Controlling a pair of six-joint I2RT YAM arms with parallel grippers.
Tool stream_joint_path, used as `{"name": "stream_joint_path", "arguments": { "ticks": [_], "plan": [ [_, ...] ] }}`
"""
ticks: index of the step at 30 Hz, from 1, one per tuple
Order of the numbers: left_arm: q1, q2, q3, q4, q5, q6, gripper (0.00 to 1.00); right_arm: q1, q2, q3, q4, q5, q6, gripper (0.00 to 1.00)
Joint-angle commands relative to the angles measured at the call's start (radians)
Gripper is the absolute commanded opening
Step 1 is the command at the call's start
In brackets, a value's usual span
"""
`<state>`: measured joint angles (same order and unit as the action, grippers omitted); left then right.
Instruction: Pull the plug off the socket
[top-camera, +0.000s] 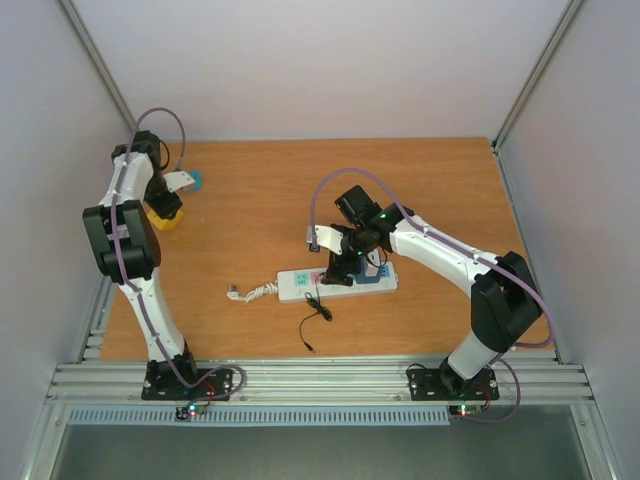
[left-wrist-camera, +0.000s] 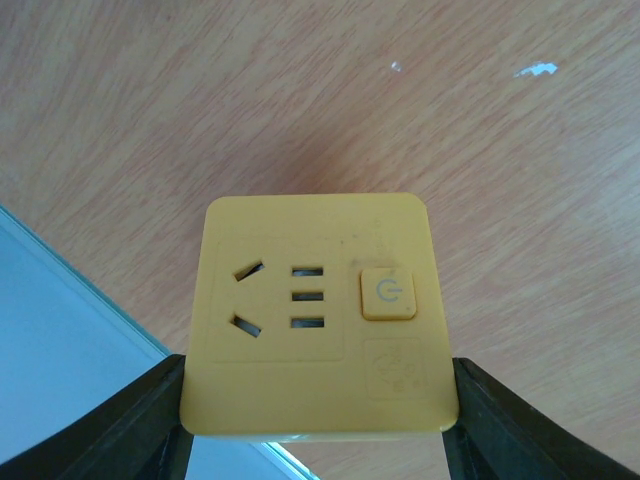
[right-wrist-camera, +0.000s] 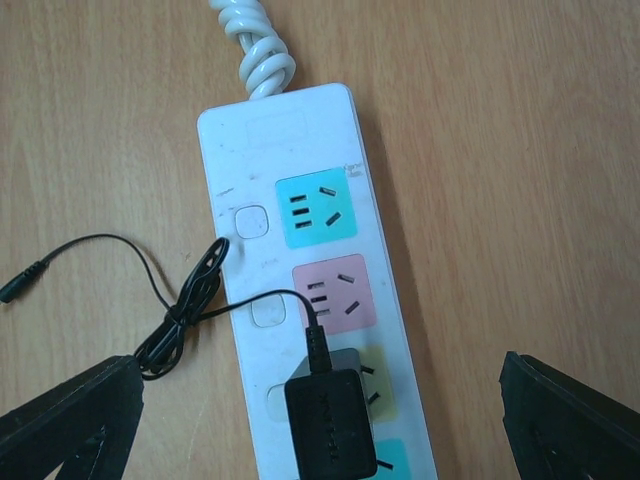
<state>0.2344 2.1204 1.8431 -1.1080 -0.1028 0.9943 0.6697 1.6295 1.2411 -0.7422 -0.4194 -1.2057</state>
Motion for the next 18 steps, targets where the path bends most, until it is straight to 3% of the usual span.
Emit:
{"name": "stream_joint_path", "arguments": {
  "ticks": [1,11,18],
  "plan": [
    [0.003,0.028,0.041,0.042,-0.018,0.034,0.48,0.009,-0.03,0.018,-0.015,-0.012,0.007,0.99],
    [0.003,0.049,0.059,0.054,0.024,0.009,0.81,0.009,-0.053,0.015,-0.019,-0.01,0.021,0.98],
    [0.003,0.019,0.059,0.07,0.073,-0.036,0.9,0.01,-0.057,0.039,-0.016,-0.019,0.036,0.99]
  ]
}}
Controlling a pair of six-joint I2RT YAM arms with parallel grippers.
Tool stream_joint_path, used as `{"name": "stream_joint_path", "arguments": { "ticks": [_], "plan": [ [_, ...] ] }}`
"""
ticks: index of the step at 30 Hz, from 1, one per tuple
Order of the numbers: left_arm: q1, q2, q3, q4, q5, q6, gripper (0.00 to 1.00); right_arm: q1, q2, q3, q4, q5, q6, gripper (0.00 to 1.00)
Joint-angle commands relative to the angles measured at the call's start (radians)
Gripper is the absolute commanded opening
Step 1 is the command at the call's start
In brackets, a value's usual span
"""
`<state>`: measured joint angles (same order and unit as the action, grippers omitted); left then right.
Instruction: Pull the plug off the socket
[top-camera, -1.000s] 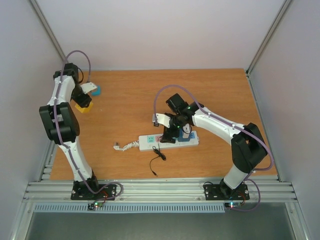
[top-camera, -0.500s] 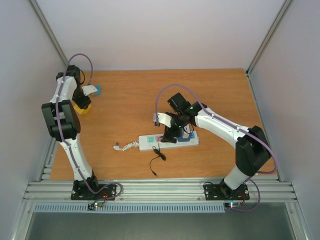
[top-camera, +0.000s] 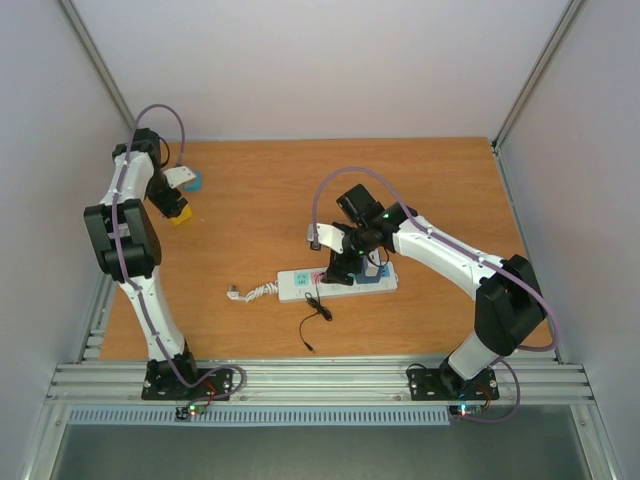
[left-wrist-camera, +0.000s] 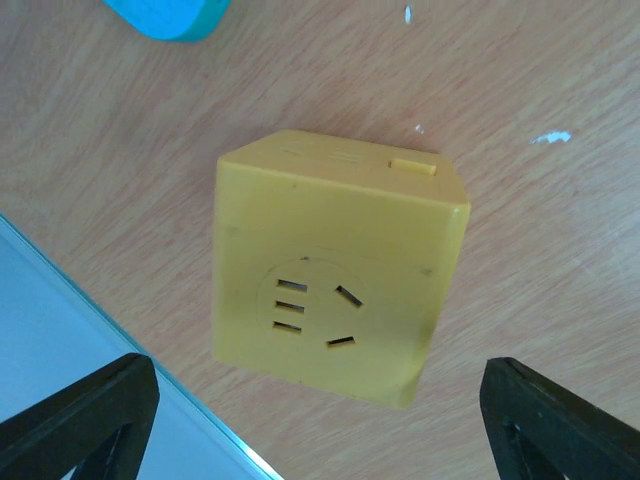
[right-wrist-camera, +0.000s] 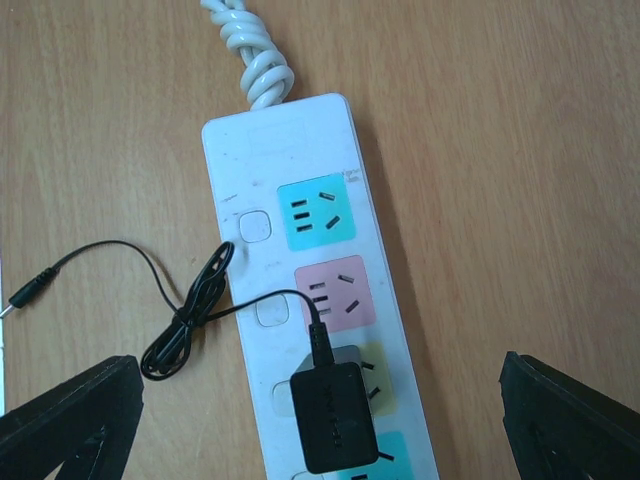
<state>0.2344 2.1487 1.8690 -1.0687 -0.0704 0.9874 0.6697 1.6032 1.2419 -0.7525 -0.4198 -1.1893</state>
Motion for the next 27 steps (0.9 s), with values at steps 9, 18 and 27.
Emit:
{"name": "stream_joint_path", "arguments": {
  "ticks": [9,18,27],
  "plan": [
    [0.003,-0.108,-0.008,0.044,0.184,-0.042,0.92,0.006,-0.055,0.054,0.002,-0.025,0.065,0.99],
    [0.002,-0.331,-0.158,0.132,0.518,-0.03,0.92,-0.056,-0.134,0.053,0.009,-0.118,0.138,0.99],
    [-0.102,-0.561,-0.382,0.236,0.741,0.002,0.9,-0.296,-0.195,0.06,-0.065,-0.33,0.13,0.99]
  ]
}}
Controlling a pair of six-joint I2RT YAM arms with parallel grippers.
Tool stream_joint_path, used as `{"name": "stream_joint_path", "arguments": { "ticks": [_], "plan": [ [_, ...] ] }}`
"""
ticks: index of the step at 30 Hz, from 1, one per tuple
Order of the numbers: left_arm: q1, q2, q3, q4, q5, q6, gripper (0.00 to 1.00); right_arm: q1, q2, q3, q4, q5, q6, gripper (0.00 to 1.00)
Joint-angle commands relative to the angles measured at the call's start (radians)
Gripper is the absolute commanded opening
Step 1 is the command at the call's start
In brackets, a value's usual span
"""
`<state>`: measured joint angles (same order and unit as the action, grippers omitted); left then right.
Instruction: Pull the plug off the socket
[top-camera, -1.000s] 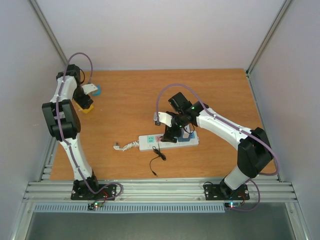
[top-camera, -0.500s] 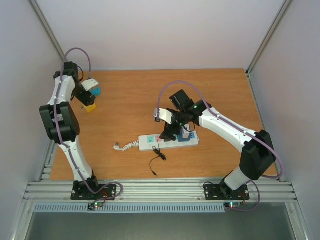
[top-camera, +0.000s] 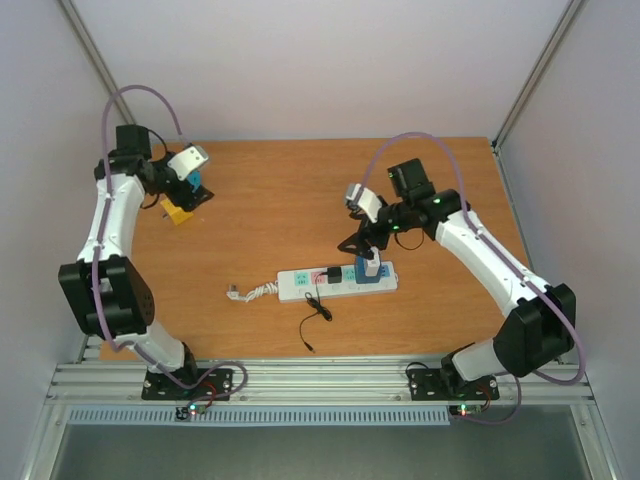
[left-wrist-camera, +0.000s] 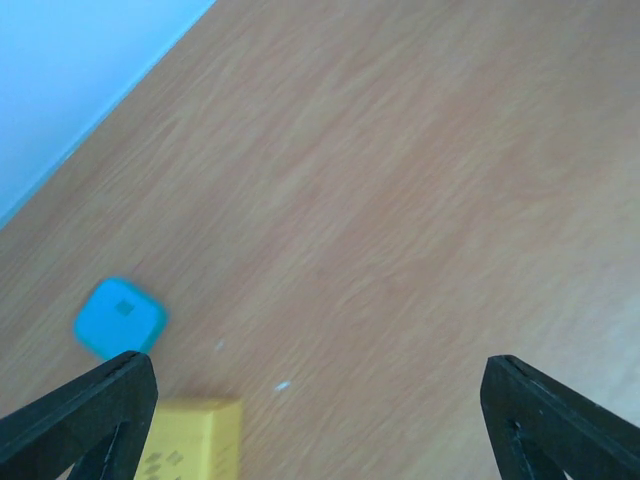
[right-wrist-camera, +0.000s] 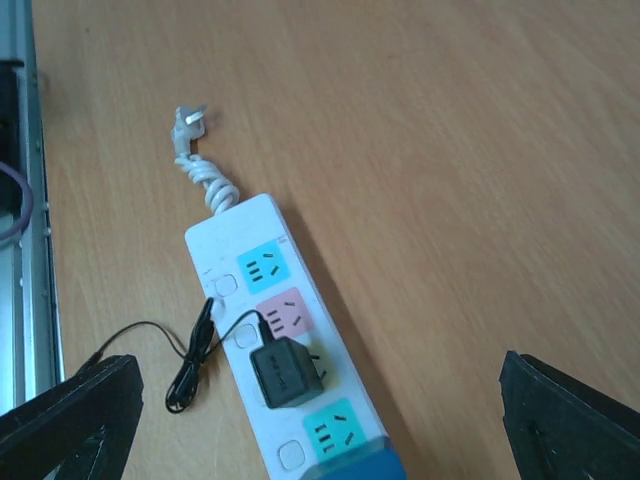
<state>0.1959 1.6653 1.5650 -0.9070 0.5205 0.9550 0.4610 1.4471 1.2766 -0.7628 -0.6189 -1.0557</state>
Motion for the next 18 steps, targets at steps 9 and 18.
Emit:
{"name": "stream_joint_path", "arguments": {
  "ticks": [9,18],
  "plan": [
    [-0.323,-0.263,-0.398,0.296,0.273,-0.094,0.88,-0.256,-0.108,-0.082,-0.13,-0.22,-0.207,0.98],
    [-0.525,-0.315,-0.575,0.437,0.249,-0.164,0.86,-0.26,-0.137,-0.192,-0.15,-0.197,-0.392,0.98]
  ]
}}
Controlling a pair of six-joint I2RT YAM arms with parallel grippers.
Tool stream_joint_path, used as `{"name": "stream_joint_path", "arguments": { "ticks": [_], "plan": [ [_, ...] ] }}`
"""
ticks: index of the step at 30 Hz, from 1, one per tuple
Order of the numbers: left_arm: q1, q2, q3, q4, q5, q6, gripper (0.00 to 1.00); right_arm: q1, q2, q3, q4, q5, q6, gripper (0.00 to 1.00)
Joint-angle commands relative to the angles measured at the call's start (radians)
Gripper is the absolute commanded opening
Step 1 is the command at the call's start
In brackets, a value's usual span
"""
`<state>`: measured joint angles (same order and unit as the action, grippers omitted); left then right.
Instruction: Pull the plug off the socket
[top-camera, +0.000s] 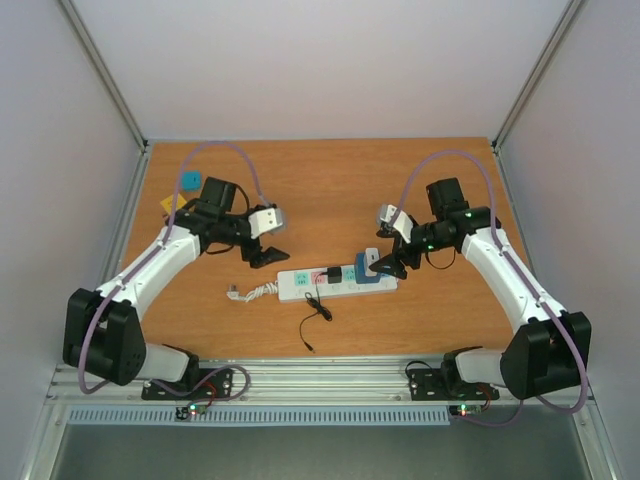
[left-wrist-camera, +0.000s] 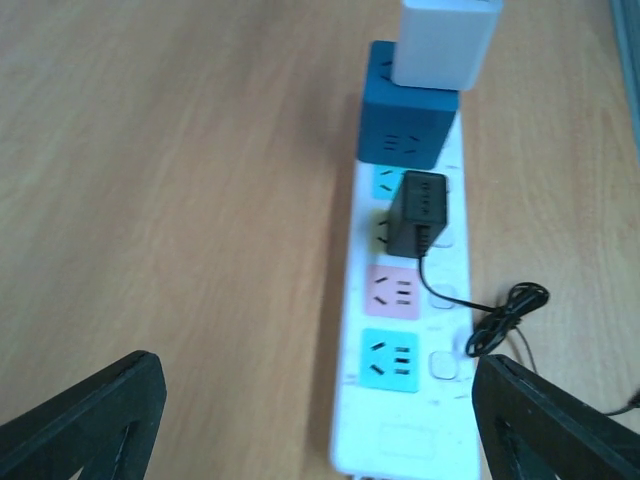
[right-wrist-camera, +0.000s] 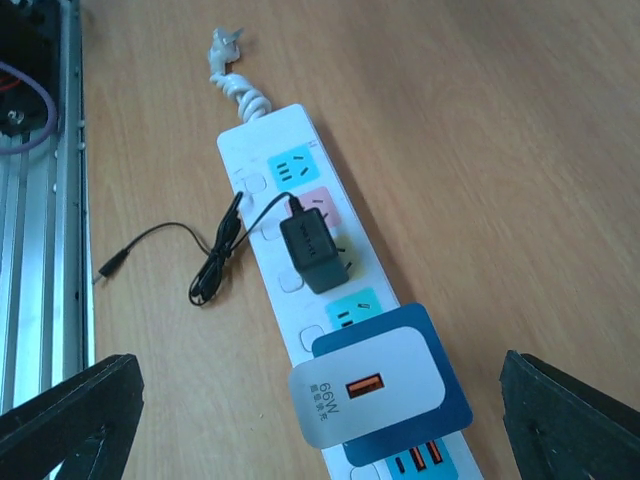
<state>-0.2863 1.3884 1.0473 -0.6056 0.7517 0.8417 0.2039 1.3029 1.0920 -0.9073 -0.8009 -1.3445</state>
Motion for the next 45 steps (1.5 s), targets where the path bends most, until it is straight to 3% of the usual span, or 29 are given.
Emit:
{"name": "stream_joint_path", "arguments": {
  "ticks": [1,21,35,45],
  "plan": [
    [-0.053,-0.043,-0.072,0.145,0.022,-0.057,0.85,-0.003,0.018,-0.007,0.005,-0.015,-0.107,0.99],
    [-0.14,-0.031,-0.138,0.16,0.008,-0.062,0.79,0.066,0.123,-0.123,0.161,0.081,-0.256,0.93],
    [-0.14,0.0,-0.111,0.107,0.029,-0.034,0.71,0.096,0.127,-0.163,0.272,0.088,-0.191,0.52],
    [-0.14,-0.034,-0.155,0.141,-0.016,-0.069,0.73,0.187,0.092,-0.215,0.363,0.048,-0.03,0.39]
  ]
}}
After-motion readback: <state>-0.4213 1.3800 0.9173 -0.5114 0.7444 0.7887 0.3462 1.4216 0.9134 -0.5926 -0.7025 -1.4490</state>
